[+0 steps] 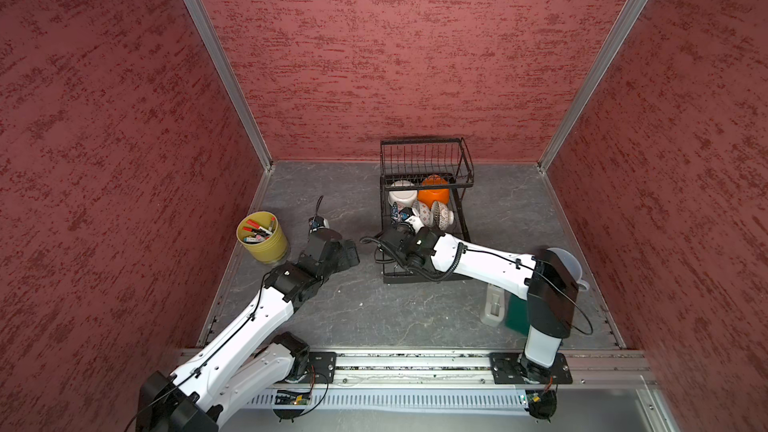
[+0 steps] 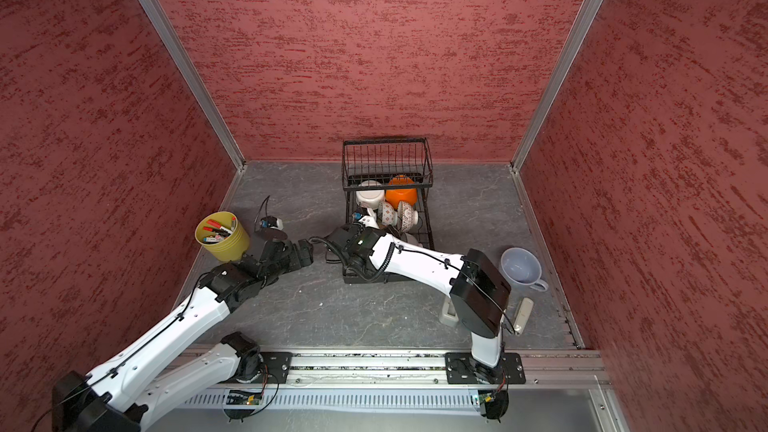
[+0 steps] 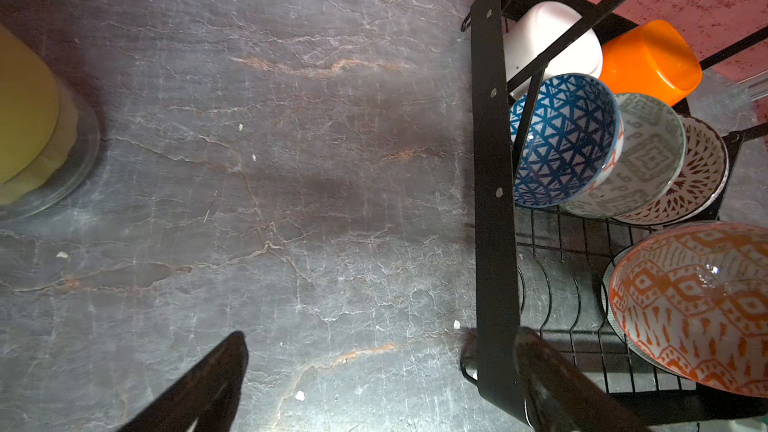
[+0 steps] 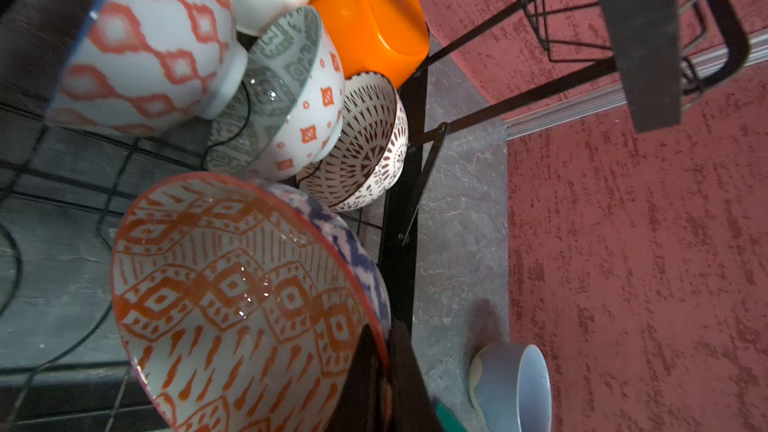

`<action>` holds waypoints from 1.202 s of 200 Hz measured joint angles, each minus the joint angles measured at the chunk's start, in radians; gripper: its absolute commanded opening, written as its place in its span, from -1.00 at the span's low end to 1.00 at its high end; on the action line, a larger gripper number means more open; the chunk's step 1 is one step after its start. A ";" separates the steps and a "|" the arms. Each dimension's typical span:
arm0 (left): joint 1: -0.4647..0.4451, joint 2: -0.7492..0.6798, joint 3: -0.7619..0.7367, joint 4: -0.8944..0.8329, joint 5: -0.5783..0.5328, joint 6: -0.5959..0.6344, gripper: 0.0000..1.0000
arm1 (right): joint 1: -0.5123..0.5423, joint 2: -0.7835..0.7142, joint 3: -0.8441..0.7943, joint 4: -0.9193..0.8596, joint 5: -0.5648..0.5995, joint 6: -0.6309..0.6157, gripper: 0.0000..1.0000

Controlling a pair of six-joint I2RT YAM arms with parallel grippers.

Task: Load the bowls into the dish rack
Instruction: 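Carry the orange-patterned bowl into the rack with the right gripper while left gripper releases, then lower the orange-patterned bowl upright against the green-striped bowl with the right gripper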

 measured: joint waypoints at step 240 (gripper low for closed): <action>0.158 -0.056 -0.092 0.043 0.104 0.040 0.99 | 0.002 0.227 0.105 -0.157 0.126 0.126 -1.00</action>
